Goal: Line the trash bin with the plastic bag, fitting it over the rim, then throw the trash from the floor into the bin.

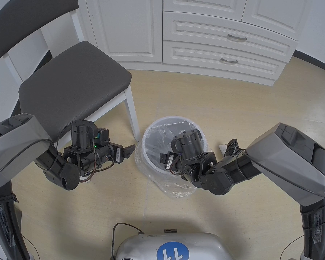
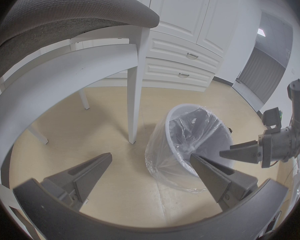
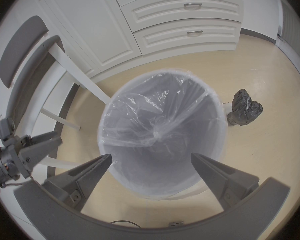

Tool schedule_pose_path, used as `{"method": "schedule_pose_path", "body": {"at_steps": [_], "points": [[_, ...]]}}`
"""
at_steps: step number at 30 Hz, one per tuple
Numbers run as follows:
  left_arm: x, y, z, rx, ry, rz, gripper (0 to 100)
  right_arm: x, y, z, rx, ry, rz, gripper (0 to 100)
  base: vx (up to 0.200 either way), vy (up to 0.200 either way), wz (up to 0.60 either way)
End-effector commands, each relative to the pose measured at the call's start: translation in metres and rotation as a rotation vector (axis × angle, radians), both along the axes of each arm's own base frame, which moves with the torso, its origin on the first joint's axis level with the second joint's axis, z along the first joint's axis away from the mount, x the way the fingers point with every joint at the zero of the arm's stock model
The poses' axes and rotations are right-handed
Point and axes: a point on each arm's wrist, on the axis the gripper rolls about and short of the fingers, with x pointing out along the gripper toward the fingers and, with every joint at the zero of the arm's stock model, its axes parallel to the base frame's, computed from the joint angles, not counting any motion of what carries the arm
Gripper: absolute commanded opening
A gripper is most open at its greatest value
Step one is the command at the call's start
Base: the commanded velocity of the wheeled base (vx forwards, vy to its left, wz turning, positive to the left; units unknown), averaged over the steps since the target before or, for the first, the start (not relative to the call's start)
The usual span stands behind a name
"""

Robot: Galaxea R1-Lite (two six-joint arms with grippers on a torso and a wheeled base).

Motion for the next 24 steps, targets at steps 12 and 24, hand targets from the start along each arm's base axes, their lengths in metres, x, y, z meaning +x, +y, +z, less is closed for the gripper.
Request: {"method": "schedule_pose_path", "body": {"at_steps": [12, 24], "points": [[-0.038, -0.023, 0.01, 0.005, 0.008, -0.095, 100, -0.036, -0.017, 0.051, -0.034, -0.058, 0.05, 100, 0.0, 0.0, 0.0], [-0.076, -0.059, -0.014, 0.04, 0.011, -0.134, 100, -0.087, -0.014, 0.03, -0.269, -0.235, 0.197, 100, 0.0, 0.0, 0.0]]}}
